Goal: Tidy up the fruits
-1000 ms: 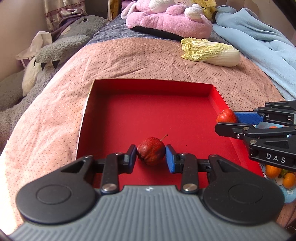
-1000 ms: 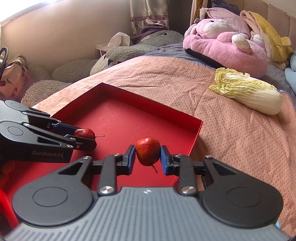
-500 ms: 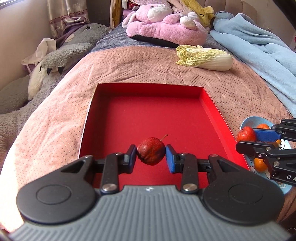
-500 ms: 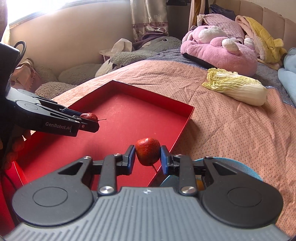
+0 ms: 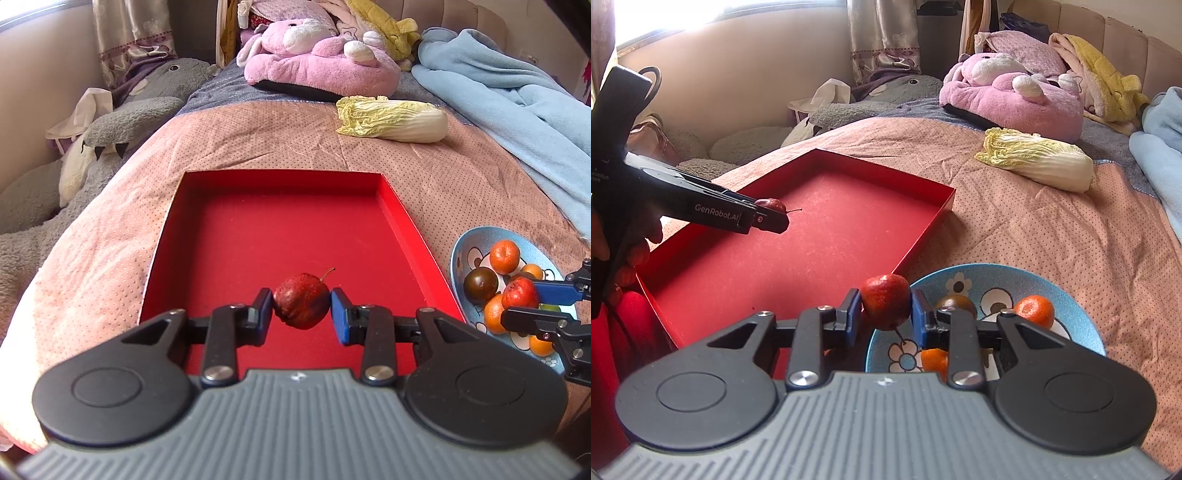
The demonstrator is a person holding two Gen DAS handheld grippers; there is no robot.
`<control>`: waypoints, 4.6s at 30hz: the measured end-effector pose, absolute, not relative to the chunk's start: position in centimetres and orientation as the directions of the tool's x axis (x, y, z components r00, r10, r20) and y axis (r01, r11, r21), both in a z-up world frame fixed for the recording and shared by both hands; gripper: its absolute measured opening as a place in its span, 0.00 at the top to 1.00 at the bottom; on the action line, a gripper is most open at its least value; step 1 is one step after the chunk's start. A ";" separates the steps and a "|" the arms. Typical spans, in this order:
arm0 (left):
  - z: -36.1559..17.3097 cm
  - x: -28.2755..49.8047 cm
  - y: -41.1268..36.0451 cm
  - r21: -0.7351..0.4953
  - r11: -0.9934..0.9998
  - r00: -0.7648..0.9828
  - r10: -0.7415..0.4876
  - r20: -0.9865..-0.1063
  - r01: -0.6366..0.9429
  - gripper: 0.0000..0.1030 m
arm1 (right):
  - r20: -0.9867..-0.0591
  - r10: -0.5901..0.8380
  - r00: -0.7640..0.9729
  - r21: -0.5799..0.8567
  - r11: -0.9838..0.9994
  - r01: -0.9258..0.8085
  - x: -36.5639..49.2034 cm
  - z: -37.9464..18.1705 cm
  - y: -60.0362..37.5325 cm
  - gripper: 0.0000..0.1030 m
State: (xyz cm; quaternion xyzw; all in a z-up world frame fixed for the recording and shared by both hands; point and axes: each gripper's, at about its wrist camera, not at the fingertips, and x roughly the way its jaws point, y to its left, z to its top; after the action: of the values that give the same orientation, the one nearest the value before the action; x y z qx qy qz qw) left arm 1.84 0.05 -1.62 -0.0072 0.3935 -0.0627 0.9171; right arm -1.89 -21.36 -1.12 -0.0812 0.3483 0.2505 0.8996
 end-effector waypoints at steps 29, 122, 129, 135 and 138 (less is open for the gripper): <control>-0.7 0.4 -9.4 -0.085 0.941 0.653 -0.290 -0.699 0.326 0.64 | -0.693 0.228 0.684 0.013 0.952 -0.305 -4.0 -3.1 -32.4 0.67; -0.4 -8.8 -14.0 -0.087 0.885 0.650 -0.399 -0.647 0.457 0.20 | -0.644 0.180 0.743 0.019 0.975 -0.220 -7.6 0.9 -33.6 0.00; 0.6 -10.0 -13.6 -0.062 0.891 0.707 -0.397 -0.585 0.449 0.20 | -0.646 0.169 0.744 0.026 0.980 -0.200 -8.1 1.0 -34.5 0.00; 1.5 -11.2 -13.8 -0.049 0.869 0.725 -0.441 -0.529 0.493 0.20 | -0.646 0.167 0.745 0.033 0.981 -0.191 -8.5 1.5 -35.1 0.00; 2.0 -11.3 -13.6 -0.099 0.857 0.701 -0.475 -0.531 0.506 0.20 | -0.650 0.168 0.741 0.031 0.980 -0.195 -8.9 1.5 -35.1 0.00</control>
State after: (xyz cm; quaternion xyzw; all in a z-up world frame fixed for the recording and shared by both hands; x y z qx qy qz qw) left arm -11.28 -13.63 2.01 0.0272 0.2801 -0.2661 0.9219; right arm -8.90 -35.15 1.54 -0.0196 0.3464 0.0971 0.9328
